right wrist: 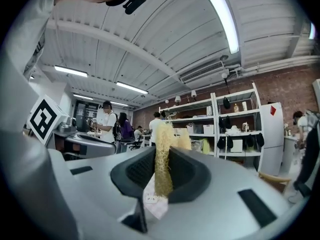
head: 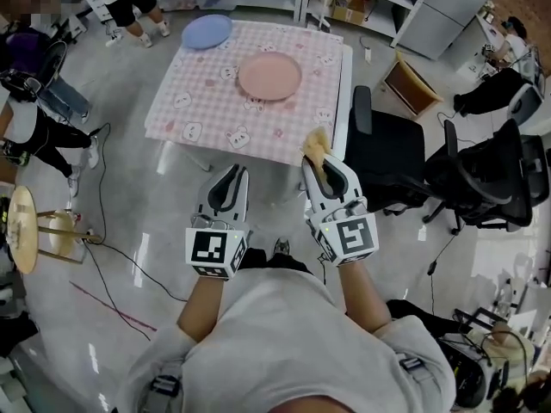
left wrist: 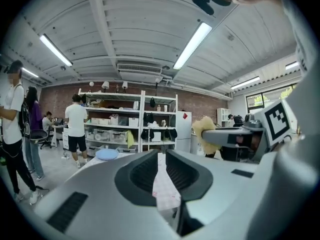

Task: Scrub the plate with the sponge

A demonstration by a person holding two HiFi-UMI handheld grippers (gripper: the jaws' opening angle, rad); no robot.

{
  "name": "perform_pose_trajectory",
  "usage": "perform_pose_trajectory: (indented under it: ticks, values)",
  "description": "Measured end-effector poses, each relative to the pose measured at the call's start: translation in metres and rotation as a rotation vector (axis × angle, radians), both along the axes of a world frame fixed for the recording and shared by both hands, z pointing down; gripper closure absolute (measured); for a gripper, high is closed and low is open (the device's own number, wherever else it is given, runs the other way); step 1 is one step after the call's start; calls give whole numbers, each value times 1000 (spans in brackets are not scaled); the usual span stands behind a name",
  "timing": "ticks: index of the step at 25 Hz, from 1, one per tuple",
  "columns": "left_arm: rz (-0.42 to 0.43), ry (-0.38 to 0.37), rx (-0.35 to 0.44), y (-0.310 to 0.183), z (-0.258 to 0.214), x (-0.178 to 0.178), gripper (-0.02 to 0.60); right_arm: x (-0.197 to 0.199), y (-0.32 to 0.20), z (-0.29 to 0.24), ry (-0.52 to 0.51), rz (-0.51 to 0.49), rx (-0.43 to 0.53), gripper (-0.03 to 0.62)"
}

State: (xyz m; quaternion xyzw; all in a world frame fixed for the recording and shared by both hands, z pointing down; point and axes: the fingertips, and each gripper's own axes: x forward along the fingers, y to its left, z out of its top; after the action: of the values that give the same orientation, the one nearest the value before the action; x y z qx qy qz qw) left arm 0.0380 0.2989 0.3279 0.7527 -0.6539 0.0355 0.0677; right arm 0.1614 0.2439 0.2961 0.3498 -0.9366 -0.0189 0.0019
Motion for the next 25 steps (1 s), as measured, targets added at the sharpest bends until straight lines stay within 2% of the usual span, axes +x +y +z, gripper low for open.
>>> perform_pose_trajectory:
  ticks: [7, 14, 21, 25]
  values:
    - [4, -10, -35, -47, 10, -22, 520, -23, -46, 9, -3, -7, -24, 528]
    - [52, -11, -39, -133, 15, -63, 522, -64, -122, 19, 30, 33, -43, 528]
    - [154, -4, -37, -205, 13, -120, 522, -119, -180, 24, 61, 109, -67, 528]
    - [226, 13, -50, -240, 19, -139, 522, -143, -206, 31, 98, 151, -88, 528]
